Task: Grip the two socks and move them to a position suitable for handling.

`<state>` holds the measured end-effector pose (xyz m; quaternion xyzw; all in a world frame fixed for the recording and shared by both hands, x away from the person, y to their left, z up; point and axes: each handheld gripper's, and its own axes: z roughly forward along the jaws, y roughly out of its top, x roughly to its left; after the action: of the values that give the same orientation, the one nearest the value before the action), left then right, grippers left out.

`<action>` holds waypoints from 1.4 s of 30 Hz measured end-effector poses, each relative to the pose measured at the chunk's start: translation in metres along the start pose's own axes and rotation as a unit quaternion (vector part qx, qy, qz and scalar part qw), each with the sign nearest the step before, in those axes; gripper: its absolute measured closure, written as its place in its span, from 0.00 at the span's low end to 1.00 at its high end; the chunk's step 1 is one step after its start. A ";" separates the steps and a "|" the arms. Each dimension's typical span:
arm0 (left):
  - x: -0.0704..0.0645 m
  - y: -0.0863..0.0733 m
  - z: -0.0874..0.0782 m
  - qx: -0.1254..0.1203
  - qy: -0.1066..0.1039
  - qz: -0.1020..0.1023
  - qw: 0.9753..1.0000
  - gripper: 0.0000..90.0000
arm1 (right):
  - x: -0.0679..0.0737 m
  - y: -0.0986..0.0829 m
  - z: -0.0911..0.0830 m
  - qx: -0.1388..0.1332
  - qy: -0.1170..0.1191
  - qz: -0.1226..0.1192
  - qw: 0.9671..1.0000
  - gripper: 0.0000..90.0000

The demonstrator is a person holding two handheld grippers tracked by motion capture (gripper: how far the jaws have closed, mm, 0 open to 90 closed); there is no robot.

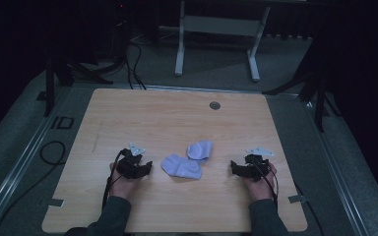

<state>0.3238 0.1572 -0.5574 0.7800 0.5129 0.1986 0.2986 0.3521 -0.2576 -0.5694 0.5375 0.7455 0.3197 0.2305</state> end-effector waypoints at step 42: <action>-0.001 -0.001 0.000 -0.002 0.003 -0.002 1.000 0.53 | 0.084 0.022 -0.047 -0.046 0.134 -0.069 0.987 1.00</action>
<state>0.3228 0.1564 -0.5578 0.7776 0.5152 0.2010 0.2991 0.3079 -0.1840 -0.5208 0.4258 0.7894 0.4063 0.1747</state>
